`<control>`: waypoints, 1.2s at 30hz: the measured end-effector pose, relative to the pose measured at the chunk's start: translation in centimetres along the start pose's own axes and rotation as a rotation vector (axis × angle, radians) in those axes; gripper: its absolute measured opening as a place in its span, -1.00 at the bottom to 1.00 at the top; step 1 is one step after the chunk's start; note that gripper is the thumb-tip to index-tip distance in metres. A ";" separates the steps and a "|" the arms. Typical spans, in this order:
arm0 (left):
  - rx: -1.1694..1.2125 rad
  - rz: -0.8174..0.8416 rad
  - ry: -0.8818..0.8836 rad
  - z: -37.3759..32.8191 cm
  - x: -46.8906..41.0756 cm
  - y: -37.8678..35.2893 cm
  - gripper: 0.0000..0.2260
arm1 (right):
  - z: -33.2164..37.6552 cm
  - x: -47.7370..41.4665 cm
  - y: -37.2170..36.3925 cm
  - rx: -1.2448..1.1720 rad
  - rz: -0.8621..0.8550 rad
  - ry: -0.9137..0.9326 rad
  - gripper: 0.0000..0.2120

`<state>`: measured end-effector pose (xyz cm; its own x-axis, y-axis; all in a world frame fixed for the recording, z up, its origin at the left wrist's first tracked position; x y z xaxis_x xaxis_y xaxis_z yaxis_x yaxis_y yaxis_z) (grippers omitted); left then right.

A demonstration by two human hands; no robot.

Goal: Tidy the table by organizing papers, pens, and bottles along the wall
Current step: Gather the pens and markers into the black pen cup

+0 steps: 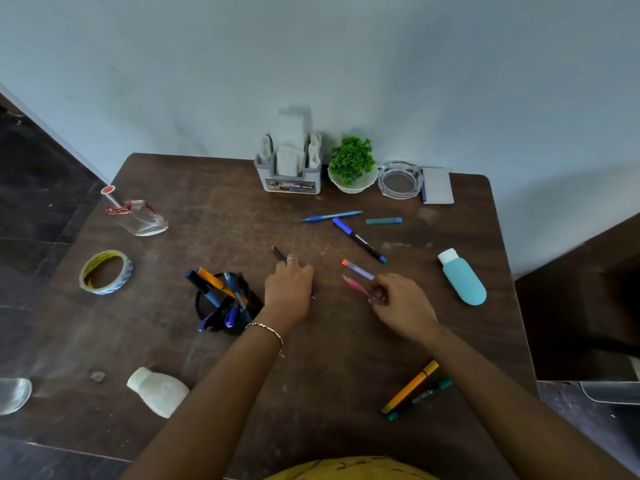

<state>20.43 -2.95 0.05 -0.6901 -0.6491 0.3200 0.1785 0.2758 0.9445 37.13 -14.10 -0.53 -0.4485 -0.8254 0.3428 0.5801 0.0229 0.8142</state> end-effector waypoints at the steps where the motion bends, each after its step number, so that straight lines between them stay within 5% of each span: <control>1: -0.030 0.007 -0.025 -0.1 -0.2 0.1 -0.75 | -0.2 -0.1 0.4 -0.035 -0.007 -0.017 -0.86; 8: -0.136 -0.070 -0.272 -1.0 -0.9 0.5 -0.69 | -1.3 -0.3 1.6 -0.497 0.086 -0.249 -0.77; 15: 0.783 -0.498 -0.116 -1.2 1.4 3.9 -0.79 | 1.6 1.1 3.2 -0.814 0.089 -0.250 -0.65; 21: 1.092 -0.660 -0.134 0.6 5.1 6.5 -0.62 | 6.1 2.3 4.2 -0.987 0.081 -0.137 -0.35; 30: 1.258 -1.061 0.100 9.5 13.0 9.0 -0.80 | 15.1 3.1 1.7 -0.857 -0.018 0.216 -0.34; 36: 1.231 -1.126 0.155 12.9 15.1 7.2 -0.84 | 19.0 3.6 -0.5 -0.603 -0.090 0.330 -0.12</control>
<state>2.21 -1.64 10.74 0.0017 -0.9345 -0.3558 -0.9943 -0.0394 0.0987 22.30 -6.38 9.15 -0.3376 -0.9401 0.0475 0.8698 -0.2923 0.3975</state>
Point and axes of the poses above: each hand's wrist, its own x-axis away from the middle knuckle, its own y-axis out of the back of the hand, z = x × y, the point moved 4 cm from there along -x, towards the middle knuckle, and after that the axes turned 14 degrees about -y, right-handed, at the moved point
